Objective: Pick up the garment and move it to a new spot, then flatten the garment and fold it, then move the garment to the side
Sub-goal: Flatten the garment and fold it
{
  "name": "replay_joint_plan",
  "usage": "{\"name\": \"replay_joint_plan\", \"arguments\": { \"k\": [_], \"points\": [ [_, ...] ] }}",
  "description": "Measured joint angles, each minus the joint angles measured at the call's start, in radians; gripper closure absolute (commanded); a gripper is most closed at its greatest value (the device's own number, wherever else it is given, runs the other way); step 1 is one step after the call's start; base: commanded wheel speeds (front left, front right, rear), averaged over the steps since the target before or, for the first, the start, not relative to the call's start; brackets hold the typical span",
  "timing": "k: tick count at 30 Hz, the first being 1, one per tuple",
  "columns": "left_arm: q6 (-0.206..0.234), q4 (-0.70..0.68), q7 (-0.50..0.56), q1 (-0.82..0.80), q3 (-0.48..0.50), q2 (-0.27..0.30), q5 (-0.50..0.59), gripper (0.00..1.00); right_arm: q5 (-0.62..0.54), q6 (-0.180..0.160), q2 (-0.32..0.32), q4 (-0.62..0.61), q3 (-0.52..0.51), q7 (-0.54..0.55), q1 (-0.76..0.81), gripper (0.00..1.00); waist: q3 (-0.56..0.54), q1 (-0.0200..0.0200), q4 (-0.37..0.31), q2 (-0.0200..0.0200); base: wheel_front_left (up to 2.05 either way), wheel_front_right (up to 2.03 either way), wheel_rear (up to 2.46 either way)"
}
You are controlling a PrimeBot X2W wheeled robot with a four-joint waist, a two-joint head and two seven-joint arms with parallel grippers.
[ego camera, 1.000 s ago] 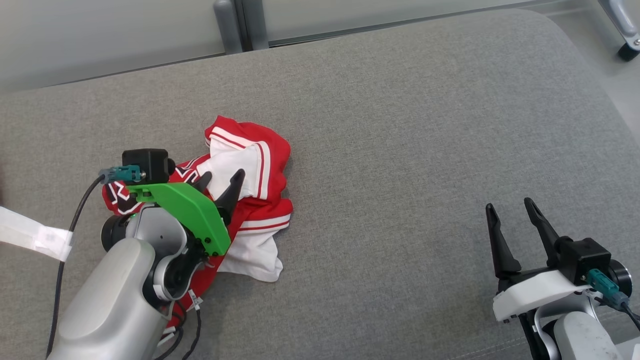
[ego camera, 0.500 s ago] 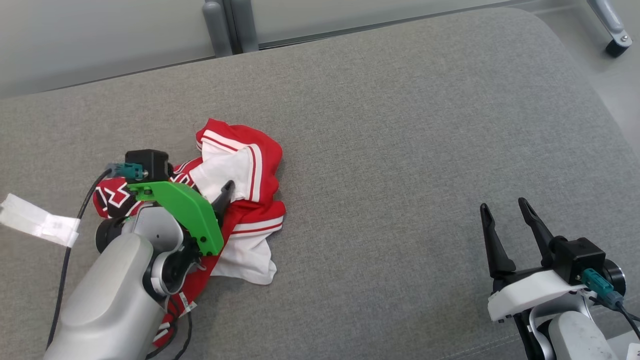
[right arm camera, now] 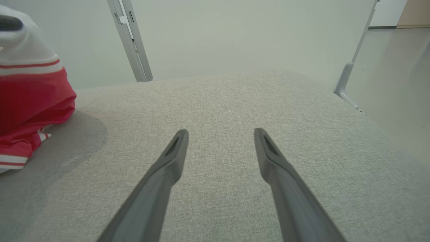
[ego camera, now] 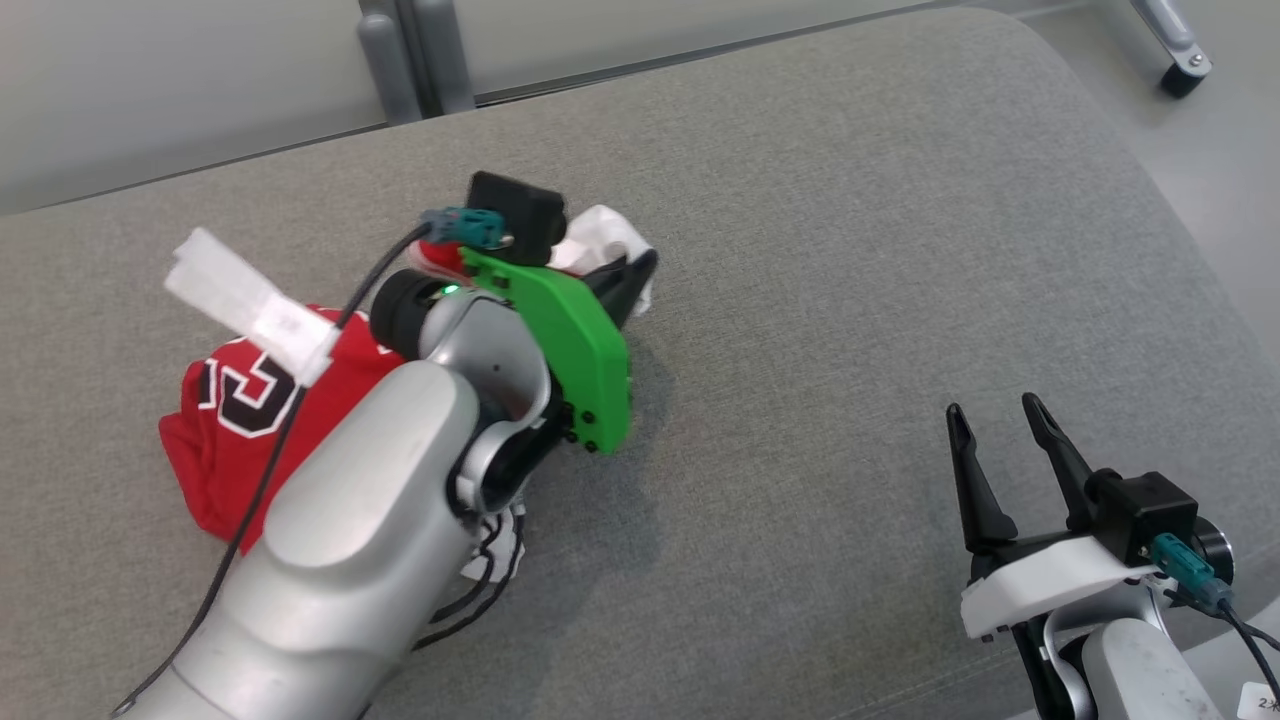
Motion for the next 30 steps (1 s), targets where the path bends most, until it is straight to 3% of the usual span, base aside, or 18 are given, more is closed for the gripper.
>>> {"name": "replay_joint_plan", "arguments": {
  "k": [6, 11, 12, 13, 14, 16, 22, 25, 30],
  "points": [
    [-0.016, 0.035, 0.069, -0.086, -0.086, -0.085, 0.034, 1.00, 0.012, 0.000, 0.020, 0.001, 0.007, 0.000, -0.020, 0.00, 0.016, 0.0000, -0.059, 0.0000, 0.00, 0.00, 0.00],
    [-0.024, 0.143, 0.052, -0.085, -0.179, -0.124, 0.054, 1.00, 0.026, 0.000, 0.034, 0.012, 0.015, 0.000, -0.029, 0.00, 0.044, 0.0000, -0.119, 0.0000, 0.00, 0.00, 0.00],
    [-0.025, 0.168, 0.029, -0.077, -0.195, -0.127, 0.061, 0.76, 0.028, 0.000, 0.036, 0.015, 0.018, 0.000, -0.032, 0.00, 0.052, 0.0000, -0.131, 0.0000, 0.00, 0.00, 0.00],
    [-0.025, 0.188, 0.007, -0.065, -0.215, -0.129, 0.065, 0.31, 0.030, 0.000, 0.038, 0.017, 0.019, 0.000, -0.033, 0.00, 0.059, 0.0000, -0.143, 0.0000, 0.00, 0.00, 0.00],
    [-0.027, 0.208, -0.013, -0.047, -0.234, -0.130, 0.065, 0.00, 0.034, 0.000, 0.040, 0.021, 0.020, 0.000, -0.033, 0.00, 0.067, 0.0000, -0.156, 0.0000, 0.00, 0.00, 0.00],
    [-0.050, 0.192, -0.053, -0.003, -0.276, -0.128, 0.023, 0.00, 0.035, 0.000, 0.041, 0.025, 0.017, 0.000, -0.033, 0.00, 0.081, 0.0000, -0.179, 0.0000, 0.00, 0.00, 0.00],
    [-0.064, 0.086, -0.158, 0.015, -0.389, -0.136, -0.081, 0.00, 0.035, 0.000, 0.043, 0.025, 0.000, 0.000, -0.033, 0.00, 0.115, 0.0000, -0.216, 0.0000, 0.00, 0.00, 0.00],
    [-0.043, 0.052, -0.232, 0.005, -0.421, -0.135, -0.106, 0.00, 0.035, 0.000, 0.043, 0.024, -0.001, 0.000, -0.033, 0.00, 0.121, 0.0000, -0.218, 0.0000, 0.00, 0.00, 0.00],
    [0.048, 0.037, -0.303, -0.013, -0.417, -0.135, -0.122, 0.00, 0.025, 0.000, 0.044, 0.019, -0.007, 0.000, -0.031, 0.00, 0.110, 0.0000, -0.194, 0.0000, 0.00, 0.00, 0.00]
  ]
}}
